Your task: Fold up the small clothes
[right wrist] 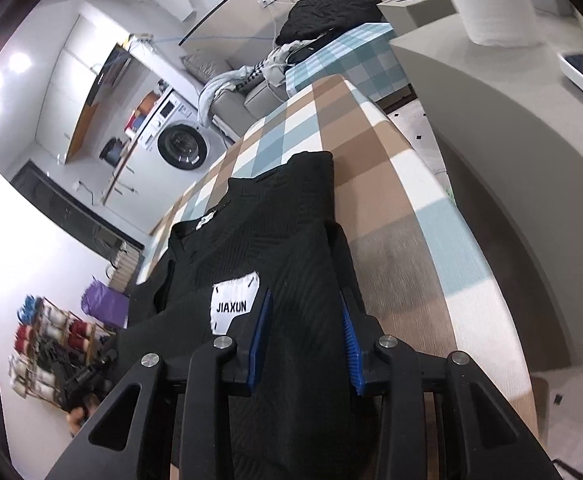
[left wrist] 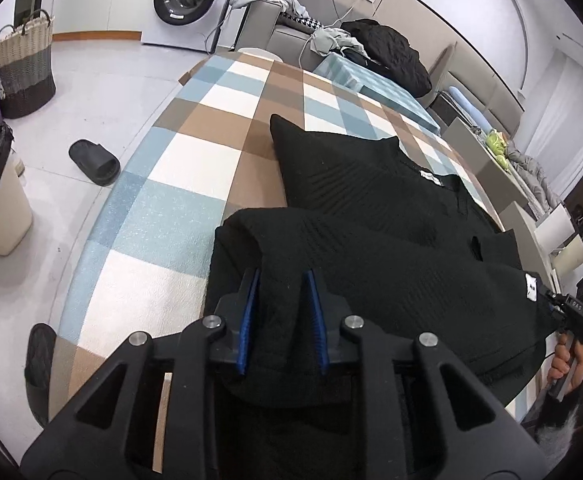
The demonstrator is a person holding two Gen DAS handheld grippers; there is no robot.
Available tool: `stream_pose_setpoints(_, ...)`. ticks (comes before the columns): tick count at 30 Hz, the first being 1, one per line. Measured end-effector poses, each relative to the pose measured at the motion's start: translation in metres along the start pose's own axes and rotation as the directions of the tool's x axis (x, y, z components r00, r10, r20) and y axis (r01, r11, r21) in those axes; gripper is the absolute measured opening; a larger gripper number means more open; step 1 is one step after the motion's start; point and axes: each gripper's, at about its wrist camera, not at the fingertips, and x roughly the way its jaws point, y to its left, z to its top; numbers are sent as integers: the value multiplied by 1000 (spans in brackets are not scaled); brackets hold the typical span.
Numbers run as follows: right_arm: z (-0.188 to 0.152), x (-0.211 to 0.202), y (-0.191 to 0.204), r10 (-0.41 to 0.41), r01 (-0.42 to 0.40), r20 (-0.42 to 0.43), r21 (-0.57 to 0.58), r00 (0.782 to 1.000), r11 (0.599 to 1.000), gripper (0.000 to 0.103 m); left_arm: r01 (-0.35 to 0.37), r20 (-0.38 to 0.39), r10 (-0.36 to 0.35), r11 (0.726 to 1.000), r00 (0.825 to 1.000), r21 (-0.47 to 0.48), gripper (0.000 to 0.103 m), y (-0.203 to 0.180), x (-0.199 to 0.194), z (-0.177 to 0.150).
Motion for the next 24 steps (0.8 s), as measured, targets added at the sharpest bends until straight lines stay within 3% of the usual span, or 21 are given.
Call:
stream_pose_setpoints(3, 2, 2, 8, -16, 17, 27, -42, 1000, 999, 12, 6, 32, -6, 1000, 999, -14, 9, 0, 0, 4)
stream_pose_setpoints(7, 2, -16, 26, 1, 16, 131, -124, 991, 992, 9, 27, 118, -27, 1000, 993, -2, 6, -7, -18, 13)
stream_pose_setpoints(10, 8, -37, 39, 42, -5, 241, -153, 970, 988, 8, 40, 174, -41, 999, 984, 7, 6, -12, -31, 27)
stream_pose_setpoints(13, 15, -44, 51, 7, 45, 302, -167, 953, 985, 8, 36, 195, -35, 999, 980, -2, 6, -12, -31, 41)
stream_pose_setpoints(19, 20, -5, 53, -174, 223, 238, -196, 956, 955, 8, -43, 116, 41, 999, 992, 15, 6, -11, 5, 44)
stream_pose_setpoints(22, 19, 15, 37, -232, 250, 122, -155, 965, 956, 9, -53, 66, 52, 999, 996, 11, 8, -6, 16, 36)
stream_pose_setpoints(24, 16, 16, 24, -212, 218, 64, -97, 975, 971, 13, -50, 37, 50, 999, 998, 1, 14, -2, 14, 29)
